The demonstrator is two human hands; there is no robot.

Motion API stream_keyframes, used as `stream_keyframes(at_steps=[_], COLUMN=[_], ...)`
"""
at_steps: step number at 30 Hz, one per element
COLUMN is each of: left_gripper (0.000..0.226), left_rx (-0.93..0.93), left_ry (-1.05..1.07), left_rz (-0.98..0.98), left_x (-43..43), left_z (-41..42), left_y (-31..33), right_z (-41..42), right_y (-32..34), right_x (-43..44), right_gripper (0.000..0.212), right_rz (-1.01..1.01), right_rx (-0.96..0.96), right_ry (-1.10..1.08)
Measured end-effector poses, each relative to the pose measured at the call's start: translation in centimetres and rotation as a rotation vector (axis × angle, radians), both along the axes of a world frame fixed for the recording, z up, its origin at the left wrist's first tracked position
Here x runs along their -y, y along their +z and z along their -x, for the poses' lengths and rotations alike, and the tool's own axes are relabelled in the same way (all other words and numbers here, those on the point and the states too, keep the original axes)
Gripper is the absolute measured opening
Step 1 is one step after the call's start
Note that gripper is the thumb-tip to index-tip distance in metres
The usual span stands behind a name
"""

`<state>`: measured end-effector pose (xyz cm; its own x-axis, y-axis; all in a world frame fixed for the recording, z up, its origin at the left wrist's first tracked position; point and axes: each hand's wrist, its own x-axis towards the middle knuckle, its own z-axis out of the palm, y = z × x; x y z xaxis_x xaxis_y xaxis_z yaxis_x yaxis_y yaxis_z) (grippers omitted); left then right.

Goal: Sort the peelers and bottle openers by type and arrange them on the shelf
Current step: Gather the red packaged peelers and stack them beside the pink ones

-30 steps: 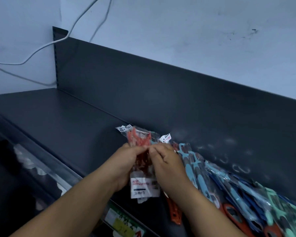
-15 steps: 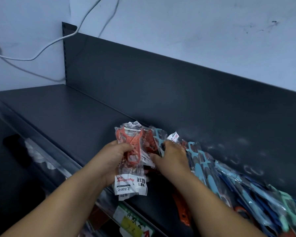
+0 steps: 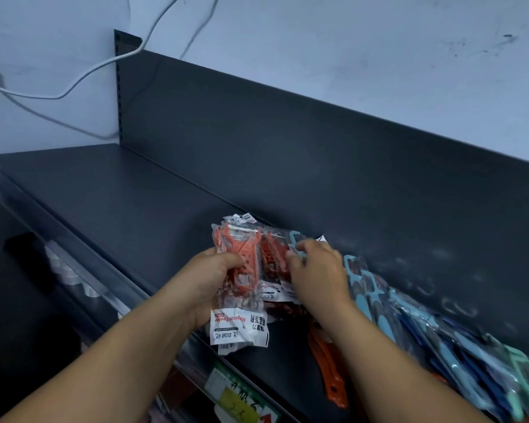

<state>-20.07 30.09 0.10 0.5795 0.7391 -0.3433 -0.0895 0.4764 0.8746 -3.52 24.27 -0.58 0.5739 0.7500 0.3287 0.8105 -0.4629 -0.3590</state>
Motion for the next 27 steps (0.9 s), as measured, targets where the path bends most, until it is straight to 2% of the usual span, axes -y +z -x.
stream_keyframes(at_steps=[3, 6, 8, 13, 17, 22, 25, 27], left_gripper=[0.024, 0.024, 0.023, 0.02, 0.018, 0.024, 0.059, 0.069], left_rx=[0.02, 0.018, 0.014, -0.002, 0.033, 0.108, 0.093, 0.137], left_ry=[0.012, 0.011, -0.003, -0.002, 0.022, 0.088, 0.069, 0.013], left_rz=[0.009, 0.002, -0.005, -0.036, -0.039, -0.029, 0.038, 0.083], left_x=[-0.1, -0.1, -0.1, -0.3, 0.0, 0.7, 0.8, 0.7], left_z=[0.0, 0.1, 0.2, -0.2, -1.0, -1.8, -1.7, -1.5], left_y=[-0.1, -0.2, -0.2, -0.4, -0.3, 0.2, 0.5, 0.6], right_z=[0.8, 0.7, 0.4, 0.1, 2.1, 4.3, 4.7, 5.2], right_y=[-0.2, -0.5, -0.6, 0.8, 2.7, 1.4, 0.1, 0.1], right_x=[-1.3, -1.6, -1.3, 0.5, 2.0, 2.5, 2.3, 2.5], right_gripper=[0.04, 0.018, 0.008, 0.017, 0.02, 0.01, 0.016, 0.03], right_rz=[0.108, 0.112, 0.053, -0.236, -0.414, -0.342, -0.322, -0.315], right_rx=[-0.017, -0.026, -0.033, -0.111, -0.04, 0.096, 0.023, -0.022], right_ry=[0.031, 0.006, -0.013, -0.008, 0.118, 0.323, 0.436, 0.516])
